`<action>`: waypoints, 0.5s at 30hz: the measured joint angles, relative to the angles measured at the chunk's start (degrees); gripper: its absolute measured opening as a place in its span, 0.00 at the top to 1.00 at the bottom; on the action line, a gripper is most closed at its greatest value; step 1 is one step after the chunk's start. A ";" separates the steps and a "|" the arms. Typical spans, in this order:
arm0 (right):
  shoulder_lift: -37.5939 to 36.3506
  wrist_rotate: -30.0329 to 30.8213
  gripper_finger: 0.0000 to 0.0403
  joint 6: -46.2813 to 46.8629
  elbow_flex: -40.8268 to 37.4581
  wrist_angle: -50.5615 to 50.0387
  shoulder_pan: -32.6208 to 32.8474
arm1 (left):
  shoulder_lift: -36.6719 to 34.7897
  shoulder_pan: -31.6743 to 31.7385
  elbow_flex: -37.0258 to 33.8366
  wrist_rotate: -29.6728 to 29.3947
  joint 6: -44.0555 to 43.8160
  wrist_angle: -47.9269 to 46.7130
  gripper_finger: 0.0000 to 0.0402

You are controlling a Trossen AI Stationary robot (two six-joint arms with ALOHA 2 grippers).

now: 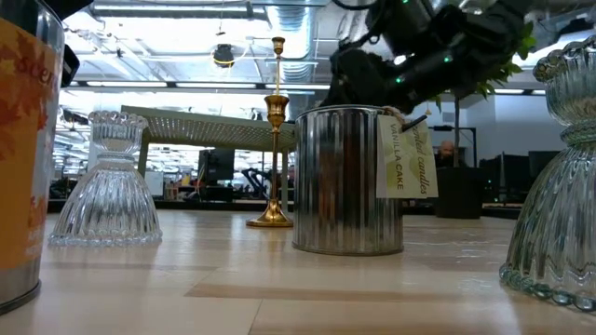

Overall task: Pick & Place candle stick holders
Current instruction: Align the gold candle holder with the other gold candle holder on the shelf

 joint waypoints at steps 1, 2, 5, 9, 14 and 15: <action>0.58 -0.91 0.37 -0.58 0.62 0.12 -0.36 | -0.01 0.00 0.00 -0.24 0.00 -0.01 0.98; 1.26 -1.78 0.37 -1.10 1.30 0.58 -0.56 | 0.00 0.00 0.00 -0.65 0.00 -0.02 0.98; 3.62 -3.11 0.37 -2.90 3.52 0.73 -0.91 | 0.00 0.00 0.00 -1.12 0.00 -0.02 0.98; 5.90 -4.34 0.37 -3.95 6.64 0.91 -1.18 | 0.00 0.00 0.00 -1.27 0.00 -0.02 0.98; 7.67 -4.74 0.37 -3.92 8.13 0.05 -1.47 | -0.02 0.00 0.00 -1.32 0.29 -0.04 0.98; 7.51 -4.72 0.37 -3.90 8.07 -0.22 -1.53 | 0.00 0.00 0.00 -1.57 0.31 -0.07 0.98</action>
